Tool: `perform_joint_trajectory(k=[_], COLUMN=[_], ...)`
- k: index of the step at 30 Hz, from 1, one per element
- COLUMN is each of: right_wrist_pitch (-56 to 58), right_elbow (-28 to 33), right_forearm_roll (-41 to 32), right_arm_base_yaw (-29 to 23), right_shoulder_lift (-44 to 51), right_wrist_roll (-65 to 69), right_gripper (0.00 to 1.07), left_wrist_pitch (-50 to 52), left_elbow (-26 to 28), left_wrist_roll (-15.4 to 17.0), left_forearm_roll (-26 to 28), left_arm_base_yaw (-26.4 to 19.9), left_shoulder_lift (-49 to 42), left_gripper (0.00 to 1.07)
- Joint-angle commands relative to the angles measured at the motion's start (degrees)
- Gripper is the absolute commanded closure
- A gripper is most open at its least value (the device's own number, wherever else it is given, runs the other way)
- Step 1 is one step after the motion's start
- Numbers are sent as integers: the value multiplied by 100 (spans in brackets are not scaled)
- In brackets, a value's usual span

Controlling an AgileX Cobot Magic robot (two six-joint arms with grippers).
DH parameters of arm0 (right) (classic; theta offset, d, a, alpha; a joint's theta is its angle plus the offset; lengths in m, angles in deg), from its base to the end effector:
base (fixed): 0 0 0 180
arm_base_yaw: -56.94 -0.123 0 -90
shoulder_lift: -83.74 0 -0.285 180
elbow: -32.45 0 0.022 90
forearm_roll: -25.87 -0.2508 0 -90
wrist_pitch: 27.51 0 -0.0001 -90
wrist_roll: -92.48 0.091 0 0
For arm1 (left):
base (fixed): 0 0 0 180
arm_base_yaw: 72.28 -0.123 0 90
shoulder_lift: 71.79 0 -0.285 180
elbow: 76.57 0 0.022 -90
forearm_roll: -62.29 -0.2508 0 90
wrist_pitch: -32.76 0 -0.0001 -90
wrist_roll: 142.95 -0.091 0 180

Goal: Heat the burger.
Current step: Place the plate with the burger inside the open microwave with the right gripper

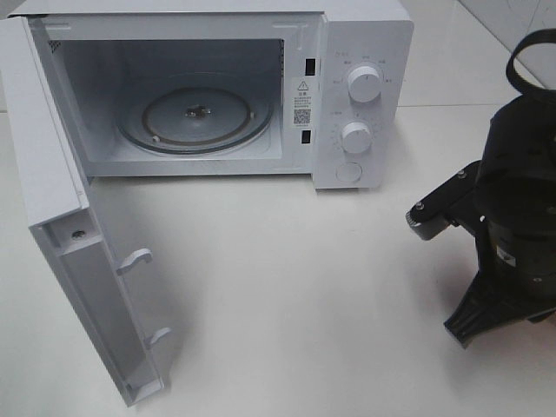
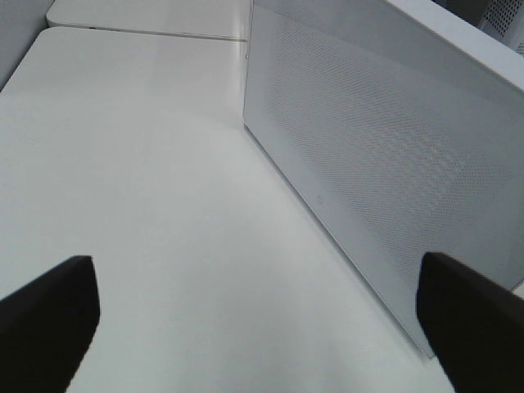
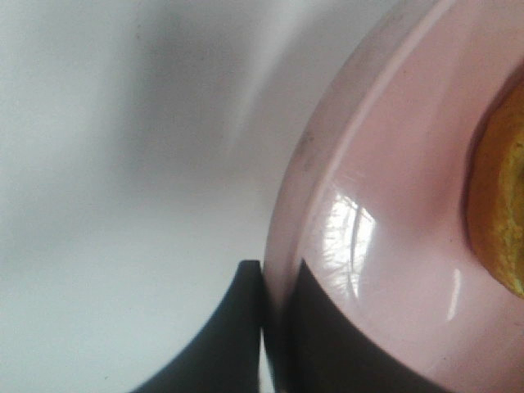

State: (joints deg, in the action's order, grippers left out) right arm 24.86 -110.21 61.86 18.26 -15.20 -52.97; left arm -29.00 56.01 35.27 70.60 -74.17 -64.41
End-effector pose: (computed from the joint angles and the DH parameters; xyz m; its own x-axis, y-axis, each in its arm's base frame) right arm 0.2058 0.1105 0.1580 -0.8716 -0.4885 -0.0401 -0.4163 0.7810 -0.4655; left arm -0.0091 -0.0119 0.2821 -0.4457 -0.0523 -0.8936 0.0645 0.9938 -0.0904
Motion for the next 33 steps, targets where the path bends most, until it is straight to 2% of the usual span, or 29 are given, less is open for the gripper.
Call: perform_joint_trajectory(k=[1,13,15,21,26,33], right_wrist_pitch=[258,275,361,390,602,705], right_elbow=[160,315,315,315,327,710], right_forearm_roll=[189,138,138,155,338,298], right_arm_base_yaw=[-218,-928,-1203,-1444,-1713,-2017], right_shoulder_lift=[46,46,46,195,791,1341], right_wrist_roll=[-34,-34,-34,-34,-34,-34], right_gripper=[107,107,107,107,107,107], left_wrist_pitch=[63,63,63,63,63,63], left_elbow=[-23,-23,-23,-23,-23,-23], left_wrist_roll=[11,11,11,11,11,11], left_forearm_roll=[23,23,23,23,23,23], left_arm_base_yaw=[11,11,11,11,11,11], left_shoulder_lift=[-74,-74,-74,-74,-74,-74], left_gripper=[9,9,9,9,9,9])
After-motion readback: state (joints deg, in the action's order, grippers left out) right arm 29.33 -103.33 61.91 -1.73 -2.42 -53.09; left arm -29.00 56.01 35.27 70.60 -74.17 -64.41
